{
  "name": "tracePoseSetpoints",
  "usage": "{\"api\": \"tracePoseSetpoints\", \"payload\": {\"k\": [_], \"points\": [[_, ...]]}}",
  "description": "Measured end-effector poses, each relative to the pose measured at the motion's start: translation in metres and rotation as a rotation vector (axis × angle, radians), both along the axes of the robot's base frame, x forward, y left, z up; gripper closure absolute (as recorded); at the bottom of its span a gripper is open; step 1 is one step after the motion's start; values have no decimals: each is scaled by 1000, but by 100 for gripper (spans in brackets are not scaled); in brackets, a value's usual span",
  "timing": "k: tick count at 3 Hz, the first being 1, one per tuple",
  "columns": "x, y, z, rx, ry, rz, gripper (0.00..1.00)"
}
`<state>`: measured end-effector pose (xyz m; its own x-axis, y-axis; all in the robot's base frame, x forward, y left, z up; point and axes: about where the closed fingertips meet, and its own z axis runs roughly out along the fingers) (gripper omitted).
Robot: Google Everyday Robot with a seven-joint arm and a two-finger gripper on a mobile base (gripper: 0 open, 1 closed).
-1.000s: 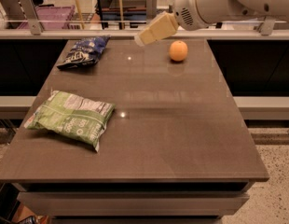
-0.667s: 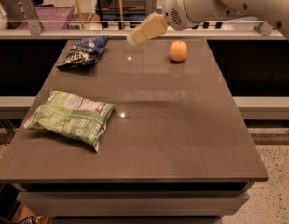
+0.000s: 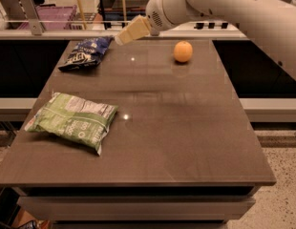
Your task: Pick blue chip bag
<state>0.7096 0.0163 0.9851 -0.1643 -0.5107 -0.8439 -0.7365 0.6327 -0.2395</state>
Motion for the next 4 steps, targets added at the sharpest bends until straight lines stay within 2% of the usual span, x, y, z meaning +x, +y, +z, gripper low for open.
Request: {"api": "tracePoseSetpoints", "payload": {"k": [2,3,4], "points": [[29,43,-23,-20,20,-77,0],[37,69,-38,3,32,-73,0],[39,87,-49,35,41,-42,0]]}}
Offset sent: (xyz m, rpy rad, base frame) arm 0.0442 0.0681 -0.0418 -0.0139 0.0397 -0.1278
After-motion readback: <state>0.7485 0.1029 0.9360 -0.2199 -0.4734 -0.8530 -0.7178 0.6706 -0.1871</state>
